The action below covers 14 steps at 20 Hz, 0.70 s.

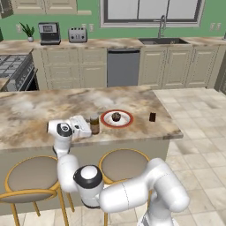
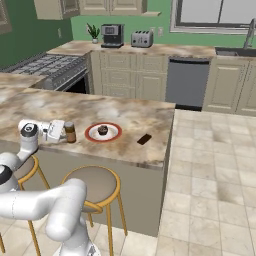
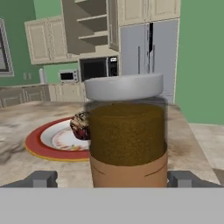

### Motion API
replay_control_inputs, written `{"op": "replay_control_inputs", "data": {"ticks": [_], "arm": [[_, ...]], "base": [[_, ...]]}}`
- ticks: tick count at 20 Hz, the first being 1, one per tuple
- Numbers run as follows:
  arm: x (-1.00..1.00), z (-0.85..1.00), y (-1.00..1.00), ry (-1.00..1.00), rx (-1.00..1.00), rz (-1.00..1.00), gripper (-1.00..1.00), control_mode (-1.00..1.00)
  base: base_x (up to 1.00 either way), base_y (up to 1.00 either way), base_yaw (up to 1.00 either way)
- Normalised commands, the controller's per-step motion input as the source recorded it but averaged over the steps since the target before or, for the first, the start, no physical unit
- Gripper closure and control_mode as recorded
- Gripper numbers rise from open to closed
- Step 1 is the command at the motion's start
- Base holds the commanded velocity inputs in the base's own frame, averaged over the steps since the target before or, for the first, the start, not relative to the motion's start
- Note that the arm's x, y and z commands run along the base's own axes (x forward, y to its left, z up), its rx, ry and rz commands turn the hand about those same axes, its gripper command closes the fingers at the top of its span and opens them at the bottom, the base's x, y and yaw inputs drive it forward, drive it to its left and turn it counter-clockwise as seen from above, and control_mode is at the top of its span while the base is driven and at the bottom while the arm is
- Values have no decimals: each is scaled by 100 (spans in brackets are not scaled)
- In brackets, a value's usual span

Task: Take the cinnamon bottle from the cabinet and place it on the dining table, next to the plate with the cupcake. Then take the chocolate from the dining counter and place it on the cupcake plate.

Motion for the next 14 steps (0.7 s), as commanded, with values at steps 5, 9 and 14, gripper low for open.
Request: {"op": "replay_control_inputs", "data": {"ticks": [5, 9, 14], "arm": [[3, -9, 26, 0, 0, 0, -100, -100], [-19, 10, 28, 0, 0, 0, -100, -100], [-8, 5, 27, 0, 3, 0, -100, -100]], "base": [[0, 0, 0], [0, 0, 0], [0, 0, 0]]}}
